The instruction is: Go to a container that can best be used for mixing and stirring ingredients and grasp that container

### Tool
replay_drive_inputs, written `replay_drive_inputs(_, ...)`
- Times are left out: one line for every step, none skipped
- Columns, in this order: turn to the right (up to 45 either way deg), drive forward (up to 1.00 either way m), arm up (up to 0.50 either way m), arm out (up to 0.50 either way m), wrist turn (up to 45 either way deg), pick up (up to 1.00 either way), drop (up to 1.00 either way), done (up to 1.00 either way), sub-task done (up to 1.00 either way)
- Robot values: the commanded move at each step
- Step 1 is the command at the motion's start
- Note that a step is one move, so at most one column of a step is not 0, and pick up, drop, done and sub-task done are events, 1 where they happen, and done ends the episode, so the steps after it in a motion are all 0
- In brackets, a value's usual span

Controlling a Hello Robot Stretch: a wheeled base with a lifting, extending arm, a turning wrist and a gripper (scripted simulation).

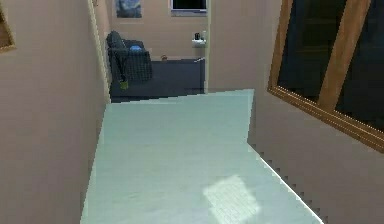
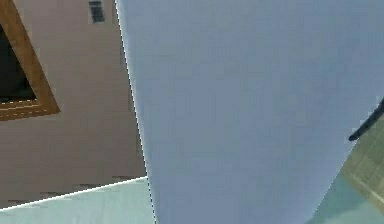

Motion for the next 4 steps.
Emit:
replay_drive_inputs(0.0,0.30,0.00,0.00,0.0,0.00,0.00,0.00,0.00)
replay_drive_inputs(-6.0,0.00,0.00,0.00,0.0,0.00,0.00,0.00,0.00)
replay_drive_inputs(0.0,1.00,0.00,0.00,0.0,0.00,0.00,0.00,0.00)
replay_drive_inputs(0.0,1.00,0.00,0.00,0.0,0.00,0.00,0.00,0.00)
